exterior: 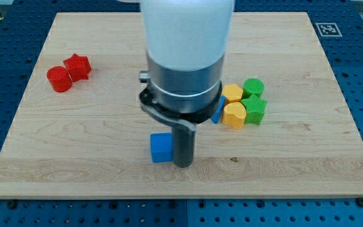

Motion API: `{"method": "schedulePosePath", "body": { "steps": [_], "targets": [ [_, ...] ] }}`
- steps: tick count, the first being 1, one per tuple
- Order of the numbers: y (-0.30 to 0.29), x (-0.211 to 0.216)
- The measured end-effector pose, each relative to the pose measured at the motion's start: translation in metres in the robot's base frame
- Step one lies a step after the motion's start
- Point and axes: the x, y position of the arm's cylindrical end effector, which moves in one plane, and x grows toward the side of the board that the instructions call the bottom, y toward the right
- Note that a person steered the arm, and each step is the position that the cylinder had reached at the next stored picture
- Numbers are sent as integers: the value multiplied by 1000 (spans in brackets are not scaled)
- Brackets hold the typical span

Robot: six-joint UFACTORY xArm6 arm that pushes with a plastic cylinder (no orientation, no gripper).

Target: Move the blue cube to the left of the blue triangle

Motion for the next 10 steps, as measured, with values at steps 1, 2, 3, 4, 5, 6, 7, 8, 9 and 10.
{"method": "schedulePosePath", "body": {
  "steps": [1,2,3,4,5,6,7,8,9,10],
  "targets": [
    [-24,6],
    [-44,-12],
    [-44,-15],
    [-48,-15],
    [-64,-15],
    [-55,-26],
    [-86,-24],
    [-116,-31],
    [-90,-47],
    [-83,-45]
  ]
}}
